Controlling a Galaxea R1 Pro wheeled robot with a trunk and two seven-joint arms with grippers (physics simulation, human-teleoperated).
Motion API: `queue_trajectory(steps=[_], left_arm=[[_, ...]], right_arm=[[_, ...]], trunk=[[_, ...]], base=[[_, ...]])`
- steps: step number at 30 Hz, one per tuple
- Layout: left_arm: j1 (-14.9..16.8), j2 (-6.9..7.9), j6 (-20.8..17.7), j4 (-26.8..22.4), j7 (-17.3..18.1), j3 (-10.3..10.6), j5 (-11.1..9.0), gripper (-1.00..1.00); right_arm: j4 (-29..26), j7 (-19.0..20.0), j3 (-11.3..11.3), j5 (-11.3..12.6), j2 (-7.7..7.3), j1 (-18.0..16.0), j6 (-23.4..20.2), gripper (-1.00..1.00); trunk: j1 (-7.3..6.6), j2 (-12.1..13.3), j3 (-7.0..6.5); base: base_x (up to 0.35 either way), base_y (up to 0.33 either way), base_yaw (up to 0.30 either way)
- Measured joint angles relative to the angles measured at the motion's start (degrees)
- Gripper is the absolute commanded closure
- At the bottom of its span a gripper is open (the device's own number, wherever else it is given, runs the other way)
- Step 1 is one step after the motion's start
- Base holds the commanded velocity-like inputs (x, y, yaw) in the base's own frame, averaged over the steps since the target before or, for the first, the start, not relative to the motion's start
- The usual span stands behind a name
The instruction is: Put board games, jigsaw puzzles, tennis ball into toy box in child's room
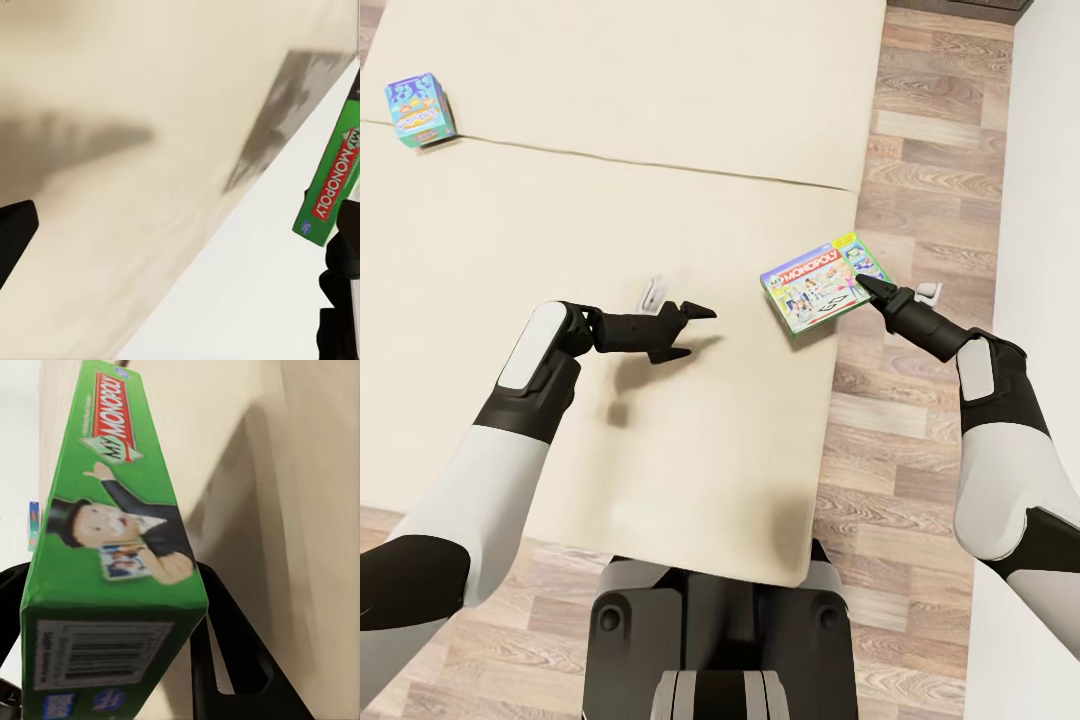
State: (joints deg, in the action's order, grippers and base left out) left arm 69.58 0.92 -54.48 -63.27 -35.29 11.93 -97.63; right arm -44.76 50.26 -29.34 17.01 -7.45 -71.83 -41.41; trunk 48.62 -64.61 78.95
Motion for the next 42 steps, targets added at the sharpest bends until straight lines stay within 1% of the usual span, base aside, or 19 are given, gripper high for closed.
queue_trajectory(steps=[13,19,36,42], left_arm=[[0.0,0.03,0.0,-0.1,0.0,0.0,0.0,-1.0],[0.0,0.02,0.0,-0.1,0.0,0.0,0.0,-1.0],[0.0,0.02,0.0,-0.1,-0.1,0.0,0.0,-1.0],[0.0,0.01,0.0,0.0,-0.2,0.2,0.0,-1.0]], right_arm=[[0.1,0.0,0.0,-0.1,0.03,0.0,0.0,1.0],[0.1,0.0,0.0,-0.1,0.05,0.0,0.0,1.0],[0.4,0.0,0.0,-0.2,0.1,0.1,0.0,1.0],[0.5,0.0,0.0,-0.2,0.1,0.7,0.0,1.0]], trunk=[[0.0,0.0,-1.12],[0.0,0.0,-1.42],[-3.73,6.8,-4.62],[-5.05,9.2,-5.71]], base=[[0.0,0.0,0.0],[0.0,0.0,0.0],[0.0,0.0,0.0],[0.0,0.0,0.0]])
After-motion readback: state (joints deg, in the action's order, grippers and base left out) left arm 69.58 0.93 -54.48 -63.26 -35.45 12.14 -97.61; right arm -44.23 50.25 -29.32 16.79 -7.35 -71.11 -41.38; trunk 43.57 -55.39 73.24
